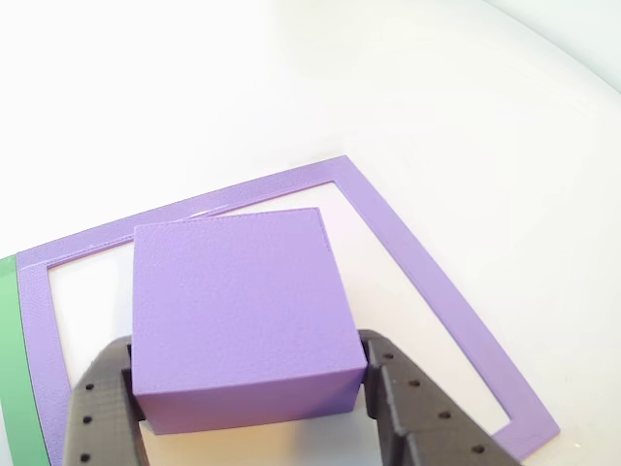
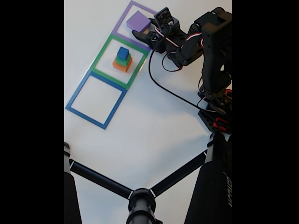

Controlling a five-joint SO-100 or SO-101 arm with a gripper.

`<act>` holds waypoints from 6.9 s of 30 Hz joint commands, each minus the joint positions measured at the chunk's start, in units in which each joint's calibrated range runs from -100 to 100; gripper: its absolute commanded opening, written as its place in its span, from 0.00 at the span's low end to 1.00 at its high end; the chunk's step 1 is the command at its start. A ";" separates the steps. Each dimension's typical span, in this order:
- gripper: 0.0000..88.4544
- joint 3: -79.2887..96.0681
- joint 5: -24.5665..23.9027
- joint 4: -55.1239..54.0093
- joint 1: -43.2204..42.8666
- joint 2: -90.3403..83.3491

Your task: Tower of hanoi

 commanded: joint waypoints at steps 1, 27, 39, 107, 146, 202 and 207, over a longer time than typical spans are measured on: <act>0.18 -1.65 0.00 -1.02 -0.60 -0.40; 0.17 -12.56 0.00 72.01 -2.99 -54.18; 0.17 -56.56 0.00 133.23 -9.99 -65.56; 0.16 12.72 0.00 2.54 -61.29 -23.57; 0.19 4.08 0.00 -9.44 -61.77 2.02; 0.00 -53.74 -1.18 144.24 -41.54 -80.82; 0.00 -61.83 0.00 151.20 -34.54 -80.74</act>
